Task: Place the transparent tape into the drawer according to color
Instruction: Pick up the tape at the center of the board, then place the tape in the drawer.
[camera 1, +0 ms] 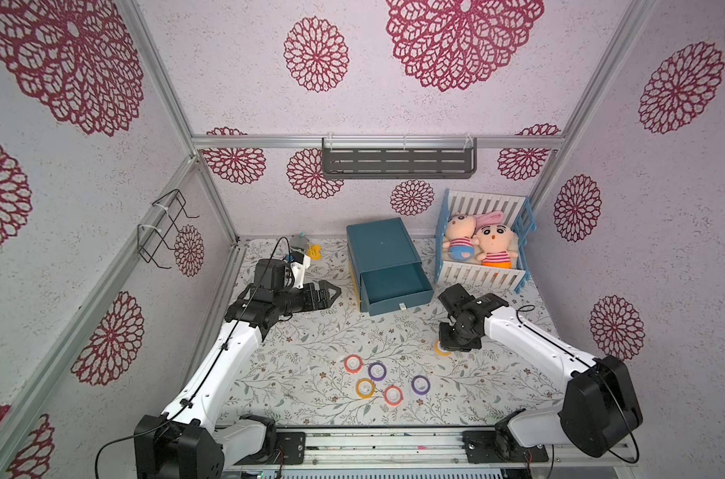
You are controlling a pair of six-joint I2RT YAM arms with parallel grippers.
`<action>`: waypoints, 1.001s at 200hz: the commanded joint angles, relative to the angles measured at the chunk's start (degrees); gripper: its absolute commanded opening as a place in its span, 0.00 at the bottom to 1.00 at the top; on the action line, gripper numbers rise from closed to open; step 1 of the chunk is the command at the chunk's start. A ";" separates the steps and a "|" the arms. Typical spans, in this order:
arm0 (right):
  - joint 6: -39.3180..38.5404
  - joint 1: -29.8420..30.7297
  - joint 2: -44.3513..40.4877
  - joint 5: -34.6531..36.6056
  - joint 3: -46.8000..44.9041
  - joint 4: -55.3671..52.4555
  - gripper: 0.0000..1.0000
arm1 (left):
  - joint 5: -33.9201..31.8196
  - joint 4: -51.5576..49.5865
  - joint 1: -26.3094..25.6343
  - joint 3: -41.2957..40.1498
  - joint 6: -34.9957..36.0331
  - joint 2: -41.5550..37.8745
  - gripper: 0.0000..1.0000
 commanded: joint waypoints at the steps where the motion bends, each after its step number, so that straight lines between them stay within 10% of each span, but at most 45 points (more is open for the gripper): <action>1: 0.28 -0.48 -2.44 1.23 4.63 -3.68 0.00 | 0.39 0.27 0.55 -0.82 -0.08 -1.24 0.97; 200: -2.60 1.68 10.01 0.18 44.06 -13.73 0.00 | 0.30 0.96 0.37 -2.74 -1.73 -1.93 0.97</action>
